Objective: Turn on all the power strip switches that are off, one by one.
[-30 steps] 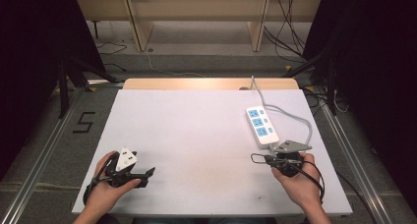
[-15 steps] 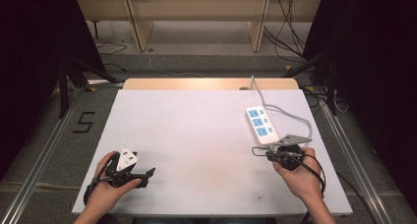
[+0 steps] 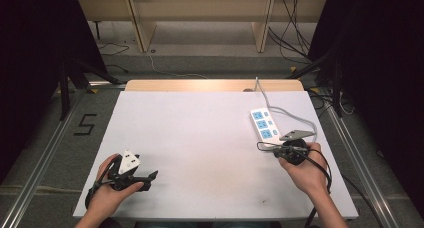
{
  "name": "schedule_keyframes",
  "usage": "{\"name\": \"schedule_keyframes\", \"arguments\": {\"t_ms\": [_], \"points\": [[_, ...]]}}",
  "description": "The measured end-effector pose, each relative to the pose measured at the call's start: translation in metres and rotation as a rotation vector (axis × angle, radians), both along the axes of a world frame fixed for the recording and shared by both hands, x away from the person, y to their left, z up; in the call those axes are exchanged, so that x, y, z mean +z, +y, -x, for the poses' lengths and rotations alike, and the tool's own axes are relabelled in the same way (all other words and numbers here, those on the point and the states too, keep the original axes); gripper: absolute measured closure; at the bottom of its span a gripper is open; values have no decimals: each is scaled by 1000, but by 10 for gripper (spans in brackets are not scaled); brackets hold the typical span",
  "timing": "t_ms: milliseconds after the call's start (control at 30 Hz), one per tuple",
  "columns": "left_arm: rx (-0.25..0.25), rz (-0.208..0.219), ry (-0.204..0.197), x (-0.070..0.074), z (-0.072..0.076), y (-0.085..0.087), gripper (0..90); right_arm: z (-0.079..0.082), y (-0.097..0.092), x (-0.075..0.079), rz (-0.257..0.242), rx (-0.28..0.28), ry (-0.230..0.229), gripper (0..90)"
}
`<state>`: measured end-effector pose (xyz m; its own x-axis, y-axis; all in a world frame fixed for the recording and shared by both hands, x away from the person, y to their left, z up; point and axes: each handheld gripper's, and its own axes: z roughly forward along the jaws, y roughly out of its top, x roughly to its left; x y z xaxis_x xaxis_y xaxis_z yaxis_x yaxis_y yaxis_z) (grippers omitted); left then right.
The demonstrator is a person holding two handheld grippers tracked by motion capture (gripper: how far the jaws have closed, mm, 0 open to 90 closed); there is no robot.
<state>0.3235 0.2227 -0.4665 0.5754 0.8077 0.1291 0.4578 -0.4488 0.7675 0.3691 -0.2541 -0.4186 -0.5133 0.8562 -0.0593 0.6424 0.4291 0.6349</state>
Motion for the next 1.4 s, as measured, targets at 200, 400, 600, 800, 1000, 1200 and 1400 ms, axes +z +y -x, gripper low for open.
{"name": "schedule_keyframes", "arguments": {"t_ms": [200,400,600,800,1000,1200,1400], "points": [[0,4,1,0,0,-1,168,-6,-1,3,13,-3,10,900],[3,8,4,-1,0,-1,169,-12,-1,6,23,-6,15,900],[-1,3,5,-1,0,0,169,-17,-2,8,31,-8,27,900],[4,7,3,-1,0,-1,168,-23,-4,10,34,-14,35,900],[2,5,2,-1,-1,-1,168,-31,-7,10,34,-27,50,900],[-1,2,5,-1,-1,-1,169,-37,-9,11,42,-33,63,900],[-2,2,6,-1,0,-1,170,-43,-11,12,48,-43,75,900]]}}
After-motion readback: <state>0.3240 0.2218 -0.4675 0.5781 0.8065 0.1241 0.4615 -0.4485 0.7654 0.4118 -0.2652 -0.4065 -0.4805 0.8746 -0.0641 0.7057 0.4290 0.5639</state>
